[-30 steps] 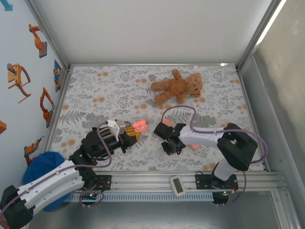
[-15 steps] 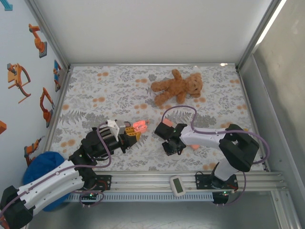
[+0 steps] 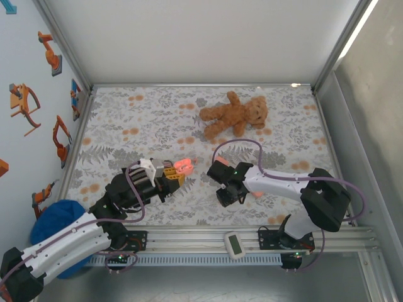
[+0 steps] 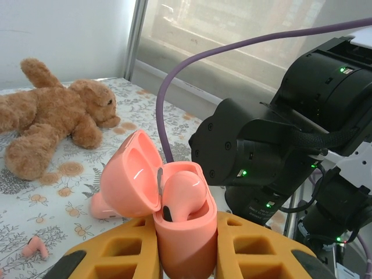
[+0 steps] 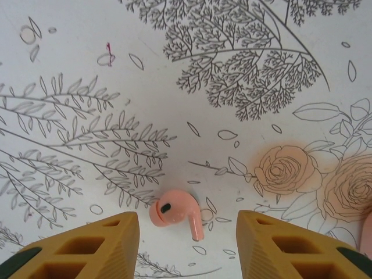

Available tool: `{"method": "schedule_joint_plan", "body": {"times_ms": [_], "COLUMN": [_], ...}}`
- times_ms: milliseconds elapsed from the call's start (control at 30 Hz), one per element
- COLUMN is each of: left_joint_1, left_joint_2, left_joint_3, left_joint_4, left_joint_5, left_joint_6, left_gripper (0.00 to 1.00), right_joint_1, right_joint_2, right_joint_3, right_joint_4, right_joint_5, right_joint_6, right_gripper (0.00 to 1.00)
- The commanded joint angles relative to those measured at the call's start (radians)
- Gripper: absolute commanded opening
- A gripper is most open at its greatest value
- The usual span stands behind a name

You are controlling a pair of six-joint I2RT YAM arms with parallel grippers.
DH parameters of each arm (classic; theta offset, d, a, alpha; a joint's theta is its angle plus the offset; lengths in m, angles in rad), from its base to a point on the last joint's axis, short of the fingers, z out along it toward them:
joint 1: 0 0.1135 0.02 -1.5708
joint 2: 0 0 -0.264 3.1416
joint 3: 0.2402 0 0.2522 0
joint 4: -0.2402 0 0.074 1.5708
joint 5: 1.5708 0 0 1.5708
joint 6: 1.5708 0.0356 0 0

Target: Insert the wireless bluetooth earbuds into the charging case

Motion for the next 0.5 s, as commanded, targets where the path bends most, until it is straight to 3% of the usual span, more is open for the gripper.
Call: {"method": "schedule_joint_plan", "body": {"times_ms": [0, 467], "left_joint_1": [-0.006, -0.005], "left_joint_2": [-0.018, -0.052], "left_joint_3": [0.006, 0.0], "left_joint_4": [-0.002, -0.027], "left_joint_5": [-0.008, -0.023], "left_joint_6": [0.01, 0.006], "left_gripper": [0.11, 0.11], "right_joint_1": [0.002, 0.009], "right_joint_2": [0.007, 0.132], "right_joint_3": [0.031, 0.084], "right_joint_4": [-0.04, -0.055], "right_joint_5": [-0.015, -0.006], "right_joint_6": [-0.077, -0.107], "right_gripper": [0.46, 0.44]}}
